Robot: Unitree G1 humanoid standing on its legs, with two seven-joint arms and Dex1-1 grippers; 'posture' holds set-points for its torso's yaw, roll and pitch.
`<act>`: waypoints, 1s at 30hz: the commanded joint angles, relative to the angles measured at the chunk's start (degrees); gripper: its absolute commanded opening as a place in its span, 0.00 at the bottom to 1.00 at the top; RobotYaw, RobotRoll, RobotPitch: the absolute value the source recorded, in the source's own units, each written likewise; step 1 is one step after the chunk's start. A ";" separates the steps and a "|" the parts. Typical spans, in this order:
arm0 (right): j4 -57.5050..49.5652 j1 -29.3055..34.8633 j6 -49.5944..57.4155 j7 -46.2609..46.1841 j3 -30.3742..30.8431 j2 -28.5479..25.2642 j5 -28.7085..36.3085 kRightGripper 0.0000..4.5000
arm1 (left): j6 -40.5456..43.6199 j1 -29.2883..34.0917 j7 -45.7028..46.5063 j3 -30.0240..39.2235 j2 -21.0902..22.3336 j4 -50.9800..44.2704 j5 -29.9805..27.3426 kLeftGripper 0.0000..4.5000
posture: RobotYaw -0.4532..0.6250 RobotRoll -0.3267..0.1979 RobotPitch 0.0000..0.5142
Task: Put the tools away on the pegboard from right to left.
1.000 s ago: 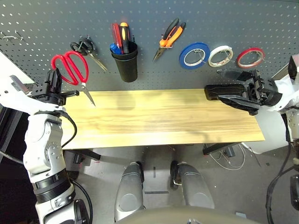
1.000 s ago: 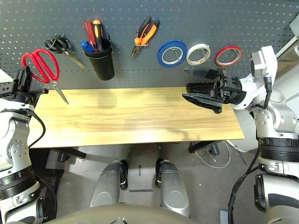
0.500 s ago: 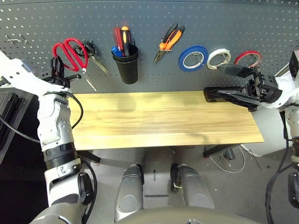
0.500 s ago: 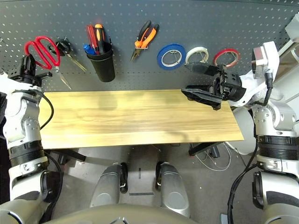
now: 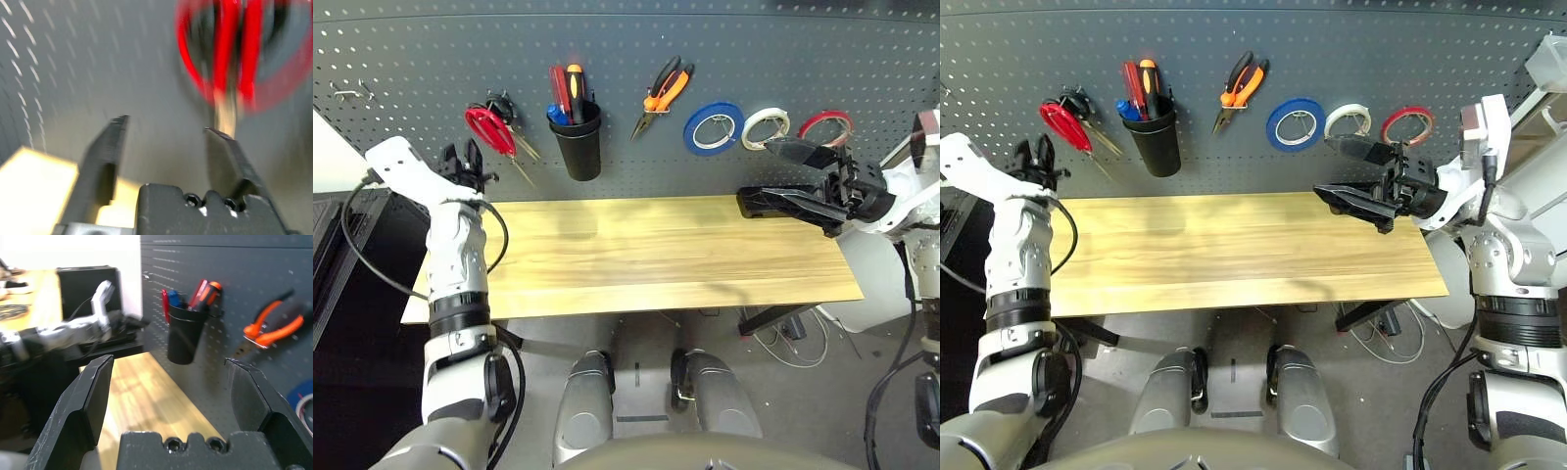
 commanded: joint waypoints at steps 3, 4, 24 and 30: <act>6.76 -0.16 -8.03 -6.85 1.40 4.67 -7.78 1.00 | -0.13 3.97 -2.61 -2.64 0.73 -1.53 2.02 0.99 | 0.34 0.62 0.15; 8.55 -0.40 -9.87 -8.58 1.59 5.84 -9.33 1.00 | -0.94 4.26 -2.98 -2.98 0.71 -1.07 2.29 0.99 | 0.34 0.62 0.16; 40.20 -4.95 -38.96 -37.67 -3.52 15.05 -22.80 1.00 | -12.27 10.11 -1.16 -4.36 -3.84 -2.67 4.48 0.99 | 0.33 0.62 0.16; 48.19 -4.26 -45.72 -39.43 -4.33 14.31 -24.09 1.00 | -12.71 11.45 1.04 -4.34 -4.78 -5.27 5.20 0.99 | 0.32 0.62 0.14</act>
